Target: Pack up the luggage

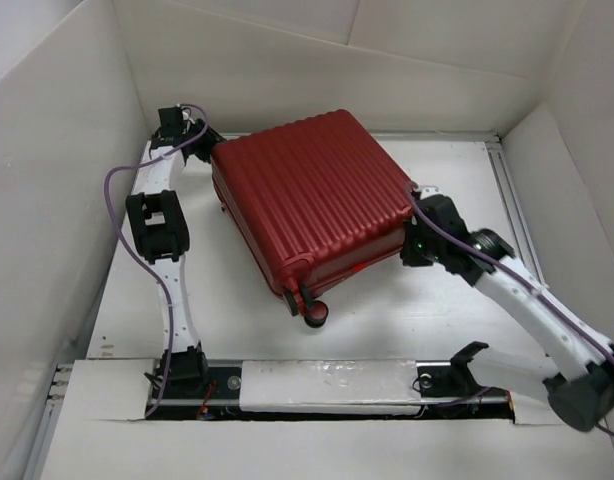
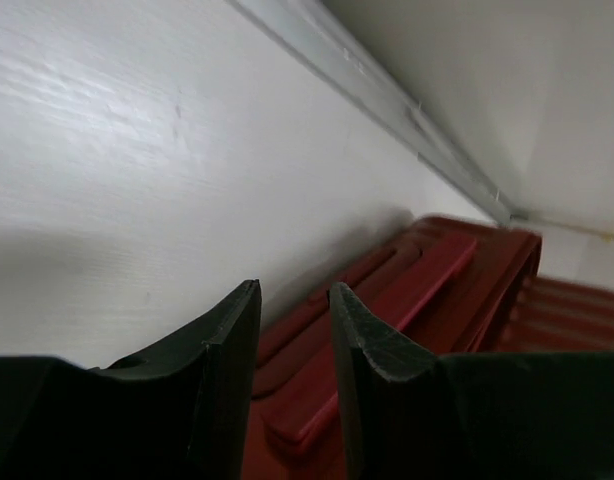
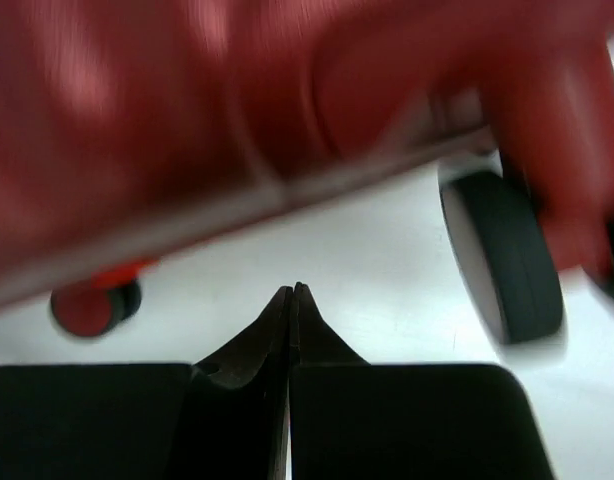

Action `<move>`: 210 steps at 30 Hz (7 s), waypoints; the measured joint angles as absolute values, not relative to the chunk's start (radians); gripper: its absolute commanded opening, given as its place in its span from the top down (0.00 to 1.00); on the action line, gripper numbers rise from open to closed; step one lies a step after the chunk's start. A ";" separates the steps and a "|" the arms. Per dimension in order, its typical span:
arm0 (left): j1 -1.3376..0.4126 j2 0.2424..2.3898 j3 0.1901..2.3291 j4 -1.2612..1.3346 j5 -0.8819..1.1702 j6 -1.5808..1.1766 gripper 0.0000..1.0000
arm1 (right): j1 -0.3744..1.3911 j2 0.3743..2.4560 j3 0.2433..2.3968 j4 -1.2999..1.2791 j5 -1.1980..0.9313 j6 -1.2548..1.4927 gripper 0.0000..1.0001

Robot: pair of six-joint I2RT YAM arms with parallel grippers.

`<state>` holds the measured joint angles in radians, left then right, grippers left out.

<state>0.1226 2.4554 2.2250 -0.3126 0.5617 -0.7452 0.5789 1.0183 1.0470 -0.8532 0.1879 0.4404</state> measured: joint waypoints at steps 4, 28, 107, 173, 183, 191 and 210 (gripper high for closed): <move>0.079 2.347 2.016 -0.239 0.600 -0.706 0.74 | 0.540 1.238 1.117 -0.752 0.178 0.366 1.00; -0.008 0.829 0.679 -0.370 0.433 -0.603 0.82 | 0.460 1.980 2.206 -0.662 -0.121 0.228 0.63; 0.095 1.260 0.717 -0.155 0.208 -0.584 0.50 | 1.068 0.824 0.573 -0.054 0.174 0.495 0.45; -0.394 0.923 1.098 -0.422 -0.139 -0.754 0.25 | 0.386 1.096 0.923 -0.463 0.096 0.334 0.63; 0.047 1.458 1.470 -0.286 0.110 -0.691 0.71 | 0.387 0.955 0.871 -0.443 -0.009 0.334 0.93; 0.047 1.830 1.555 -0.364 0.269 -0.641 1.00 | 0.428 0.955 0.867 -0.448 -0.053 0.341 0.98; 0.012 1.750 1.442 -0.286 0.453 -0.547 1.00 | 0.524 1.028 0.815 -0.437 -0.084 0.363 0.95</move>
<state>0.0116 1.7504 1.4422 -0.2859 0.4526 -0.5472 0.5240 1.0275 0.8146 -0.4366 -0.0841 0.3634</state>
